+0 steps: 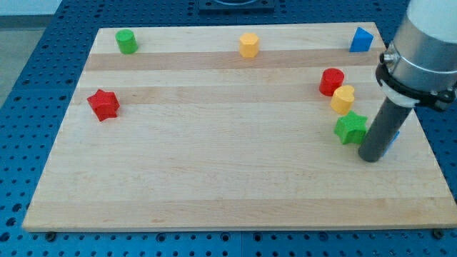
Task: Move the blue cube towards center right
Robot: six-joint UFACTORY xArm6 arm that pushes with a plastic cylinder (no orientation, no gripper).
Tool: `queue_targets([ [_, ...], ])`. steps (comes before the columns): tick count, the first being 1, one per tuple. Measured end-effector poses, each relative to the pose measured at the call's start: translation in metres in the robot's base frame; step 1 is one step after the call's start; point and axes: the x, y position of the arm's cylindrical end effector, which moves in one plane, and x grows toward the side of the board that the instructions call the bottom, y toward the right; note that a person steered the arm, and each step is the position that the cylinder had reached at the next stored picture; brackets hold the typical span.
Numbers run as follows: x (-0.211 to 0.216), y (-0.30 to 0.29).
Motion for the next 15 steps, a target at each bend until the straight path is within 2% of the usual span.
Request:
queue_targets([
  [6, 0.0, 0.029],
  [10, -0.02, 0.023],
  [13, -0.022, 0.05],
  [15, -0.03, 0.038],
])
